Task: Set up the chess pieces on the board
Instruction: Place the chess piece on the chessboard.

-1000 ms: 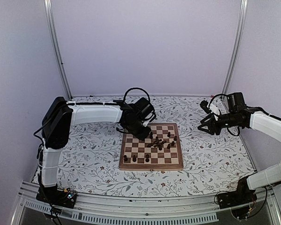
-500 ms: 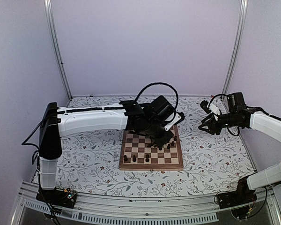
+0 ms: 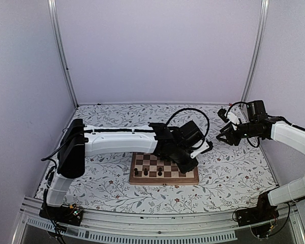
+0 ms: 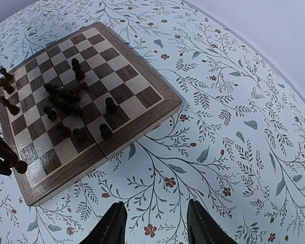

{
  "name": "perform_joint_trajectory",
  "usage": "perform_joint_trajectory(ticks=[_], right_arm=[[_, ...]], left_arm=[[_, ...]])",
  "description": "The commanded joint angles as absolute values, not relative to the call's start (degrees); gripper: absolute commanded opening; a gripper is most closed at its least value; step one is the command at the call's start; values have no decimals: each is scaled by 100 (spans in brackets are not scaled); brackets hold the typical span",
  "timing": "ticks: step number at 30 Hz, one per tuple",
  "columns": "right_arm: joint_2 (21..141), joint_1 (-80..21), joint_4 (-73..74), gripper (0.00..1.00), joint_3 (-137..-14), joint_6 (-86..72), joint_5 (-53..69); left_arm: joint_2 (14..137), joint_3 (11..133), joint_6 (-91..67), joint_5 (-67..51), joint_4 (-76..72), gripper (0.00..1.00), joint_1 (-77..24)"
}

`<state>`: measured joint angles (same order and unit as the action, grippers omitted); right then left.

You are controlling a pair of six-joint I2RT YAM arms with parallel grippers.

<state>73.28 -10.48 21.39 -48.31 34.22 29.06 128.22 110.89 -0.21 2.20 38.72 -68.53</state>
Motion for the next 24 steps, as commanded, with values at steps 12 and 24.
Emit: perform_joint_trajectory(ticks=[12, 24], right_arm=[[7426, -1043, 1992, 45, -4772, 3298, 2609], [7480, -1044, 2006, 45, -4781, 3306, 2627]], left_arm=[[13471, 11816, 62, 381, 4347, 1, -7015], [13574, 11834, 19, 291, 4558, 3, -6988]])
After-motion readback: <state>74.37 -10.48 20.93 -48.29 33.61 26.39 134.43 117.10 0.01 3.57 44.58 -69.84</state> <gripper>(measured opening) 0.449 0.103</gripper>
